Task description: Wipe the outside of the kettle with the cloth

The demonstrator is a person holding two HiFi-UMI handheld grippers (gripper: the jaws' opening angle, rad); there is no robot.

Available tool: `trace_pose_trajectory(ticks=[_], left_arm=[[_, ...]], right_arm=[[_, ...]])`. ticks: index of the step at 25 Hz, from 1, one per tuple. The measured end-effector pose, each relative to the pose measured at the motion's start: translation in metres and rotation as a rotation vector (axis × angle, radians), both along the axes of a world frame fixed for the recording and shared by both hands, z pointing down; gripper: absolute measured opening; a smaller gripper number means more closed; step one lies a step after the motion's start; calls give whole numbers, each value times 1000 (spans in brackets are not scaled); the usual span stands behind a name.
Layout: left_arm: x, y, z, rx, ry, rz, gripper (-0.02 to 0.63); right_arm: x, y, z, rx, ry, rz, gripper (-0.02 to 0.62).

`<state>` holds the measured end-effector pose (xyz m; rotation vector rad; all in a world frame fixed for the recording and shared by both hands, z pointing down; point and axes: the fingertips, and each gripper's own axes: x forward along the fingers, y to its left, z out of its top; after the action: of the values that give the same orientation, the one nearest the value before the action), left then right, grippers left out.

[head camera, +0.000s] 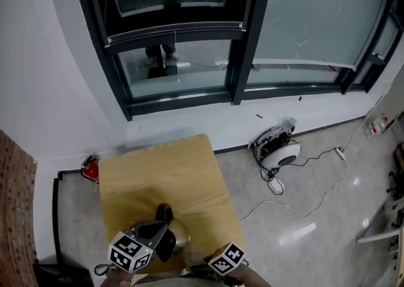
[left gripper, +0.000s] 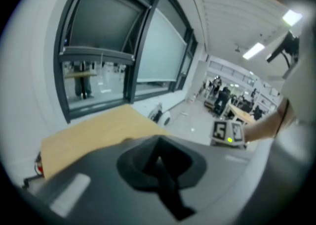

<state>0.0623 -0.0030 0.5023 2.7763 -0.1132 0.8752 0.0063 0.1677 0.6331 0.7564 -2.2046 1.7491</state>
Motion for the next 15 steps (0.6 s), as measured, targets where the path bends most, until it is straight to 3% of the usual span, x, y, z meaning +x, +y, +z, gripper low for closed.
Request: trace_pose_trajectory(ticks=[2,3,6,8,10,12,15], left_arm=[[30,-15,-17,141,20,81,-2],[45,-17,-15,223,-18,158,-3],[67,-17,35,435,-303,460,-2],[61,-22,66,458,-454,546,-2],[54,-28,74,351,-463,465,-2],[48,-40,69,249,-417,299,-12],[21,-67,65,140,-414,62,-12]], right_arm=[[-27,-8,-14,34,-54,-82,61],[-45,-16,-22,44,-111,-98,61],[-88,-35,-30,31,-228,-80,61],[-87,-49,-20,1,-247,57,61],[-66,-61,-15,-34,-325,253,61],[-42,-61,-15,-55,-406,397,61],[-6,-60,-17,-53,-489,581,61]])
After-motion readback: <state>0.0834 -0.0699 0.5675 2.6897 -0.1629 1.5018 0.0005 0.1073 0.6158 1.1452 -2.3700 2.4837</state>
